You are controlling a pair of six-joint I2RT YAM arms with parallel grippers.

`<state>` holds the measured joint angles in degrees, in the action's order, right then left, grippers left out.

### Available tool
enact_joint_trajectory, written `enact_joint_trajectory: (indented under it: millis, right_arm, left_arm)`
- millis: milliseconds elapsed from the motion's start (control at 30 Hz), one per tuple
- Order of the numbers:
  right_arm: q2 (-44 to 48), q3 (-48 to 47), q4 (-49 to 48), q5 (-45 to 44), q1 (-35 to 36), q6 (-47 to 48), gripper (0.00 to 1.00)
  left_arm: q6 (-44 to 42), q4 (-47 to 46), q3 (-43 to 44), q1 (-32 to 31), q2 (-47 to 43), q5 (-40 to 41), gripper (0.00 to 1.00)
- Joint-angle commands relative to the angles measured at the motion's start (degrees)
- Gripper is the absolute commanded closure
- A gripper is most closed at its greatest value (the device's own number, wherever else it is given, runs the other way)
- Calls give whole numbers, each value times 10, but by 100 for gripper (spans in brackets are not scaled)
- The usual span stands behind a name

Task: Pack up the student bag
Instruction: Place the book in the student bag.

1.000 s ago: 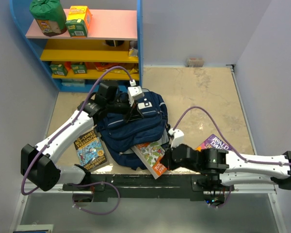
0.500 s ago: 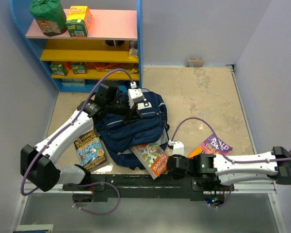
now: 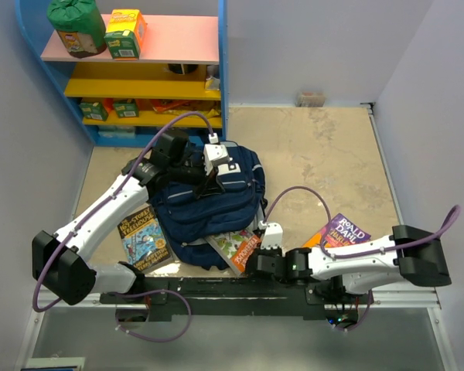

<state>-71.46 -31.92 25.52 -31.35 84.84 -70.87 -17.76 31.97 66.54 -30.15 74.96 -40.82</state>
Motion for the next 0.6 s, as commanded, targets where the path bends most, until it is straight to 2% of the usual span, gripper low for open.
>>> enact_joint_trajectory:
  millis: [0, 67, 200, 300, 433, 567]
  right_arm:
    - [38, -29, -50, -153, -14, -40, 100]
    - [38, -29, -71, -166, -40, -33, 100]
    - [33, -35, -121, -201, -47, -13, 100]
    - [2, -33, -170, -207, -74, -8, 100]
    - [-38, -31, -286, -202, -104, 29, 100]
    - [-92, -52, -330, -198, -124, 51, 100]
  left_arm:
    - [-28, -8, 41, 8, -20, -19, 100]
    - [-27, -5, 40, 8, -22, -25, 100]
    - [-6, -21, 38, 8, -30, -29, 100]
    - [36, -36, 46, 8, -32, -57, 100]
    - [102, -53, 80, 8, -32, -100, 100]
    - [125, -59, 110, 9, -32, -122, 100]
